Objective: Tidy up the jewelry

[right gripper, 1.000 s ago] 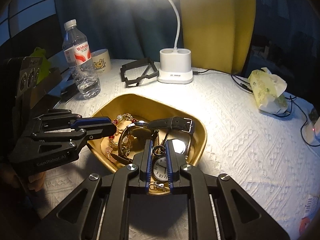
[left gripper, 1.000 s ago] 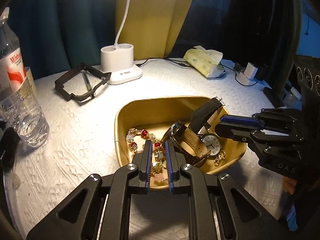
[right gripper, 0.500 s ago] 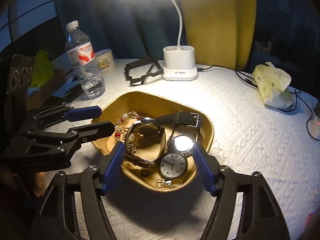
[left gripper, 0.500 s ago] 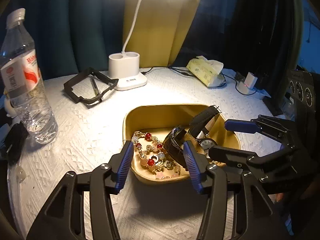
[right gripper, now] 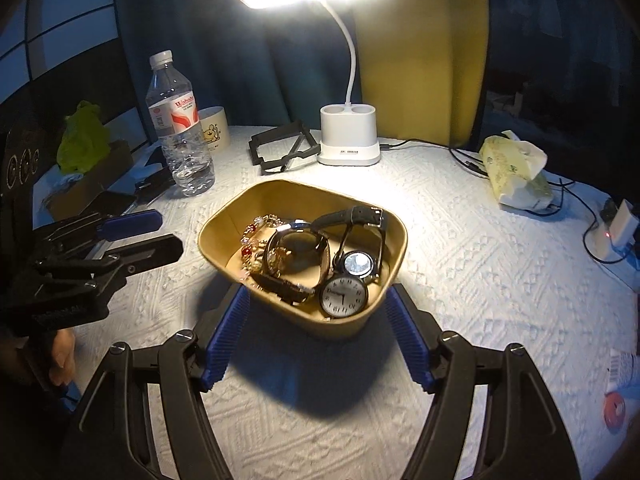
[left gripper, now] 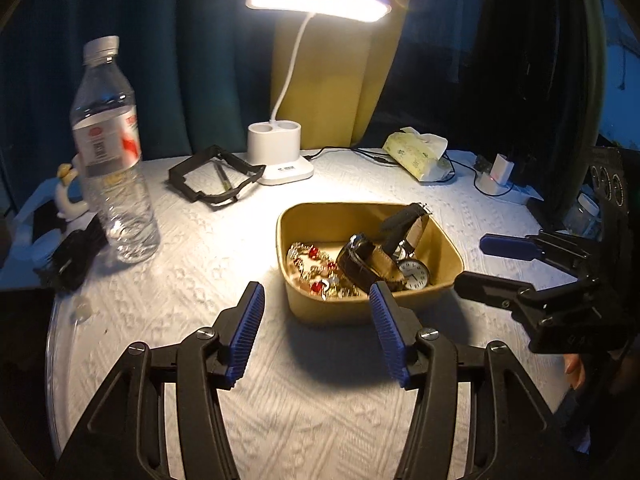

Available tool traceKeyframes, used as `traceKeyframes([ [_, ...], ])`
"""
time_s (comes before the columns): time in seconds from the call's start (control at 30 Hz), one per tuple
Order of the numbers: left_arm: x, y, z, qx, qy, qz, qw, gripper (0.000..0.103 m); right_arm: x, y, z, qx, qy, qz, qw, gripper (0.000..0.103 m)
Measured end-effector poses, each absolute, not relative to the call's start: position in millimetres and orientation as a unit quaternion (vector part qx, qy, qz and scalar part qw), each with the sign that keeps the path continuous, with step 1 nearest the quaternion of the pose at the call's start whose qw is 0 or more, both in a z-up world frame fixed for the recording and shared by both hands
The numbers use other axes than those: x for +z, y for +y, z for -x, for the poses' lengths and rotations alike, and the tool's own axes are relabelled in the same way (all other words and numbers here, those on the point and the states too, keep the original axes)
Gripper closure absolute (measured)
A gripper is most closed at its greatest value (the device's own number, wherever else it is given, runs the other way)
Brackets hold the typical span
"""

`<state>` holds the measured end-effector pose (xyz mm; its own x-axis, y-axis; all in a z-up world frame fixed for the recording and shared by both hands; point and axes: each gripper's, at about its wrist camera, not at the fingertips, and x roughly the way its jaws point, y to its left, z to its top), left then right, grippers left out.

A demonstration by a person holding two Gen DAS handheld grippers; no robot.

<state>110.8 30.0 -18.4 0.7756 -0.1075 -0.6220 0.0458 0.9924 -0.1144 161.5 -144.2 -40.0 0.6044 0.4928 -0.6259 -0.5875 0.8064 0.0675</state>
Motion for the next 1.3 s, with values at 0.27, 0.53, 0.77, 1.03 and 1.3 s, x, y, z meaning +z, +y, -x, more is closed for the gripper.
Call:
traceKeyframes([
  [0.27, -14, 26, -75, -0.035, 0.319, 0.048, 0.946, 0.045, -35, -158, -133, 0.292, 0.314, 0.071, 0.901, 0.032],
  [0.53, -1, 22, -43, -0.026, 0.295, 0.044, 0.954, 0.045, -26, -170, -104, 0.281, 0.294, 0.063, 0.911, 0.032],
  [0.77, 20, 23, -20, -0.009, 0.243, 0.049, 0.969, 0.045, -13, -181, -85, 0.264, 0.268, 0.047, 0.925, 0.032],
  [1.03, 23, 23, -12, -0.01, 0.232, 0.053, 0.971, 0.045, -9, -187, -70, 0.254, 0.258, 0.049, 0.931, 0.032],
  [1.3, 23, 21, -13, -0.002, 0.24, 0.043, 0.97, 0.045, -6, -189, -67, 0.253, 0.253, 0.051, 0.932, 0.032],
])
